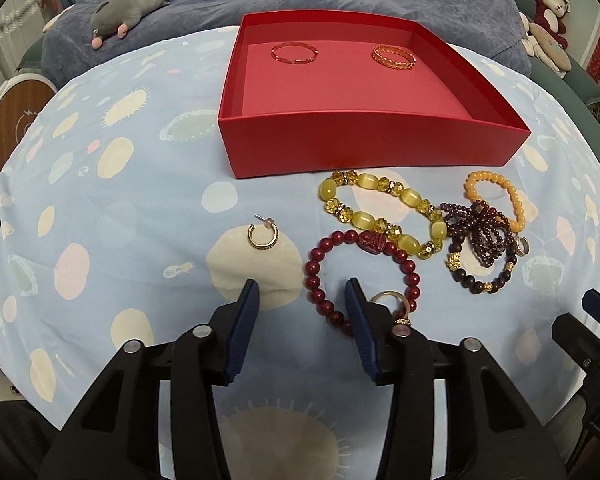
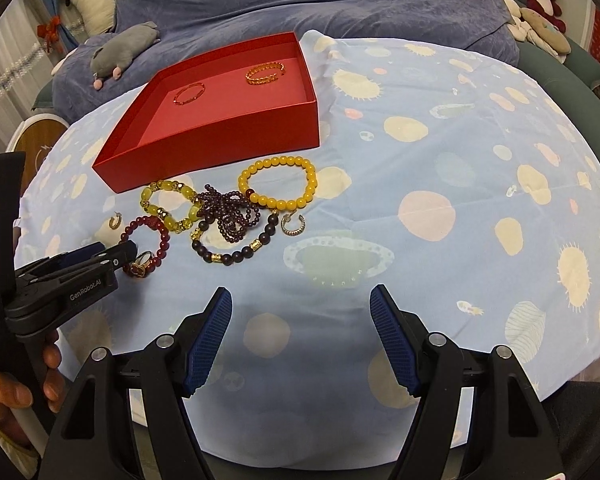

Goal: Organize jewelry
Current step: 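Grasp the dark red bracelet with the left tool while the right grasps the orange bracelet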

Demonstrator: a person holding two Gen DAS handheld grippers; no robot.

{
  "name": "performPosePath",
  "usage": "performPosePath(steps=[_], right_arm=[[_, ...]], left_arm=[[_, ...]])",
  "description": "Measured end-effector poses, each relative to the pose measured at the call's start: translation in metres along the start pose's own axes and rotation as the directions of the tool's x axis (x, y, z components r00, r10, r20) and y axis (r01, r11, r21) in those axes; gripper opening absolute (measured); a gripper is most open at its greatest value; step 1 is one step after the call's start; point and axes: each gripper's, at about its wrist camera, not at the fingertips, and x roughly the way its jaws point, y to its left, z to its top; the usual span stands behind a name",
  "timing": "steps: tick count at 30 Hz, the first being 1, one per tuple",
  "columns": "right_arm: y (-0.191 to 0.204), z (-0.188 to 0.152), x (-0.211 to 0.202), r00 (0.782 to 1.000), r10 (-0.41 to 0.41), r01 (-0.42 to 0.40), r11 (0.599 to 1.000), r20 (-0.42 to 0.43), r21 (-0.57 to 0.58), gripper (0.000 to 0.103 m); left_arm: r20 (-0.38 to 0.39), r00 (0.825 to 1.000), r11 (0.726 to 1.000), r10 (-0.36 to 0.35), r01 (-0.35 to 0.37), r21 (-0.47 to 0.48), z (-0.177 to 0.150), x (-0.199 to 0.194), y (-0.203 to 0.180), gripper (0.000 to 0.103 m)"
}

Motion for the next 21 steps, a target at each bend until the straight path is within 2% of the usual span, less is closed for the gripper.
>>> performPosePath(steps=[1,3,5,14,21], right_arm=[[0.0,0.001,0.001,1.0,0.001,-0.001,1.0,0.0,0.003,0.068],[0.0,0.006,0.002,1.0,-0.001,0.001,1.0,0.005,0.007,0.068],[0.0,0.011,0.003,1.0,-0.005,0.005,1.0,0.011,0.008,0.068],[-0.006,0.056,0.024,0.999,-0.041,0.04,0.999,0.036,0.02,0.068],[-0.007,0.074,0.057,0.997,-0.076,0.076,0.997,0.005,0.01,0.063]], left_arm=[[0.001,1.0,1.0,-0.007,0.007,0.006,0.0,-0.001,-0.001,0.03],[0.004,1.0,1.0,-0.018,0.018,0.01,-0.001,-0.002,0.0,0.013],[0.005,1.0,1.0,-0.028,0.028,0.003,-0.002,-0.003,0.003,0.008],[0.0,0.999,0.998,-0.054,0.054,-0.04,-0.004,-0.005,0.012,0.008],[0.003,0.998,0.997,-0.063,0.064,-0.047,-0.002,-0.003,0.015,0.008]])
